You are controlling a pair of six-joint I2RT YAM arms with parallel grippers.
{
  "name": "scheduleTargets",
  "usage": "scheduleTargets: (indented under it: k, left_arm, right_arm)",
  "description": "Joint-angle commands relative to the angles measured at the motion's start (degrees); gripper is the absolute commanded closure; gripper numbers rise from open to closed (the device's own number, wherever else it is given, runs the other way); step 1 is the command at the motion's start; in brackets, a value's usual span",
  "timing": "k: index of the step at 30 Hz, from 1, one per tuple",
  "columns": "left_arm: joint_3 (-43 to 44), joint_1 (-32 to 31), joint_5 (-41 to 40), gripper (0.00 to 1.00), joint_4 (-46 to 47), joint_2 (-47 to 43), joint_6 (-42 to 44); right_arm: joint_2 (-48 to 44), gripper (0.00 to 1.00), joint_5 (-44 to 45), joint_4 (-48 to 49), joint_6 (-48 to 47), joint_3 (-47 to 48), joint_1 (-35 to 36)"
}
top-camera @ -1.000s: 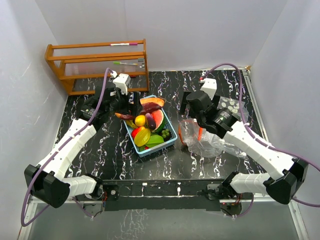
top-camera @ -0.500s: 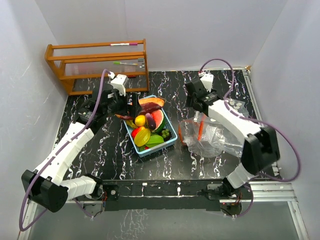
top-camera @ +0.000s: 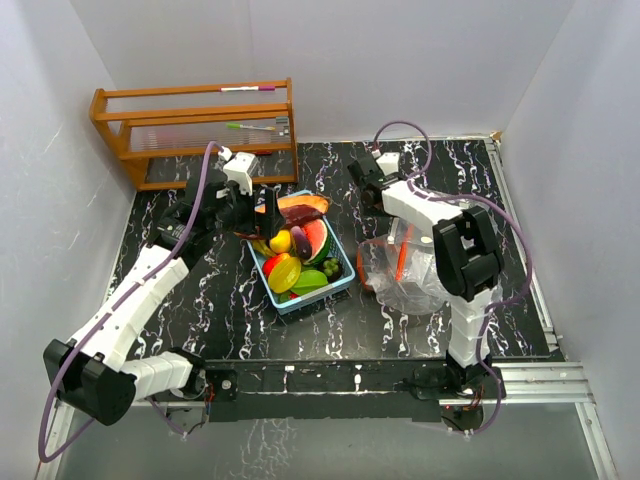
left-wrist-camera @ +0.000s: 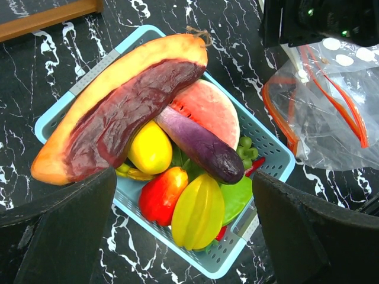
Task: Place the food in the zip-top bag and seal the zipper
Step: Pick up the zipper food storage bag at the center of the board.
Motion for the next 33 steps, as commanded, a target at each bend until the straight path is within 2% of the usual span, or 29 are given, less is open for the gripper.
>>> scheduleTargets:
  k: [1,12,16,21,24,28,33]
  left_arm:
    - [0.2,-0.2,0.2,0.03,-0.7,-1.0,0.1]
    - [0.5,-0.2,-1.8,0.03,-1.7,0.0,1.0]
    - [-0.3,-0.2,-1.3,0.03,-1.4,0.0,0.5]
    - [-0.9,-0.2,-0.5,0.03,-0.9,0.2,0.1]
    - [-1.0,-0.2,-0.3,0.03,-0.9,0.2,0.0]
    - [-1.5,-0.2,-0.2,0.03,-0.6,0.0,-0.3]
    - [-2.4,-0.2,-0.1,0.03,-0.1,0.1,-0.9]
  right_arm:
    - [1.6,0.46,4.5,-1.6,-0.2,1.3,-1.5]
    - [4.0,0.47,7.1,-2.1,-2.4,1.8,-2.4]
    - [4.2,0.60,8.2,-3.3,-1.5,0.6,-2.8]
    - [2.7,0.65,6.7,-2.2,-1.4,-3.1,-3.1]
    - [1.5,0.65,6.2,-1.5,-1.4,-4.9,-3.1]
    - [1.1,0.55,6.2,-1.3,-1.2,-6.3,-3.2]
    - [0.2,0.57,6.5,-0.6,-0.6,-8.8,-3.2]
